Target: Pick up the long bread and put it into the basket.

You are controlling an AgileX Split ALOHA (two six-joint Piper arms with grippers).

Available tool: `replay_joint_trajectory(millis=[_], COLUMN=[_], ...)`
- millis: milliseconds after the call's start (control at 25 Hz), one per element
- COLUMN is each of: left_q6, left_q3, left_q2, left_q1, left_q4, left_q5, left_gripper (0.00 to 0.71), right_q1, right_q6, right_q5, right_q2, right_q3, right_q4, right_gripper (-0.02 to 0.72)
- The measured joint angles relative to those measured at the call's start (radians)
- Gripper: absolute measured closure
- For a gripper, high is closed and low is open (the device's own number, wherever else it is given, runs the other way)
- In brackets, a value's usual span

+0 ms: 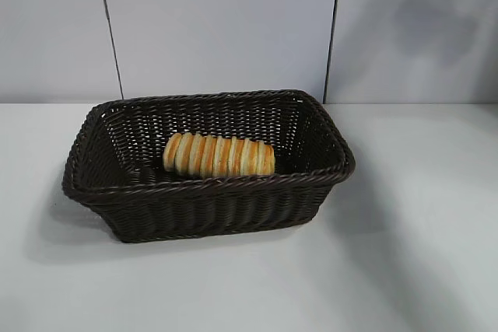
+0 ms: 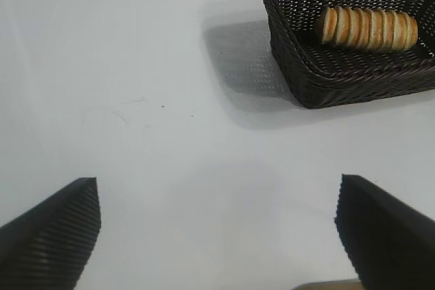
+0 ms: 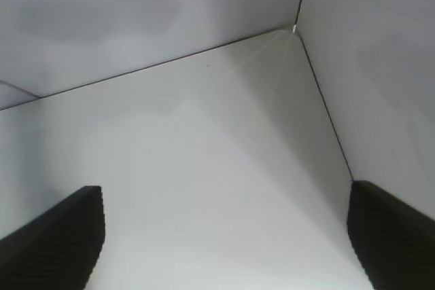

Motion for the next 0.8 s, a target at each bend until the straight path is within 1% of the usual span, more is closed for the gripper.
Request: replay_joint_trajectory(millis=[120, 320, 480, 560, 640, 720, 800], left_q6=[0.001, 0.001, 0.001, 0.001, 0.001, 0.001, 0.001], left_q3=[0.000, 0.000, 0.000, 0.000, 0.000, 0.000, 0.000], left_q2=[0.000, 0.000, 0.000, 0.000, 0.000, 0.000, 0.000], left_q1=[0.000, 0.000, 0.000, 0.000, 0.000, 0.000, 0.000], left_q4=[0.000, 0.000, 0.000, 0.000, 0.000, 0.000, 0.000], left_q5=[0.000, 0.000, 0.000, 0.000, 0.000, 0.000, 0.000], left_gripper=[0.031, 0.031, 0.031, 0.031, 0.031, 0.031, 0.031], right_q1=[0.040, 0.125, 0.154, 0.154, 0.154, 0.154, 0.154], right_q6=[-0.005, -0.007, -0.007, -0.003, 0.003, 0.021, 0.050], right_q5=[-0.004, -0.078, -0.079, -0.084, -0.124, -0.161, -0.181], right_q2=[-0.145, -0.419, -0.630, -0.731, -0.828, -0.907, -0.949], right_q3=[0.086, 0.250, 0.407, 0.498, 0.578, 0.657, 0.721], right_q4=[0.002, 0.000, -0.012, -0.045, -0.090, -0.141, -0.185], right_gripper=[0.008, 0.008, 0.008, 0.008, 0.008, 0.008, 0.008])
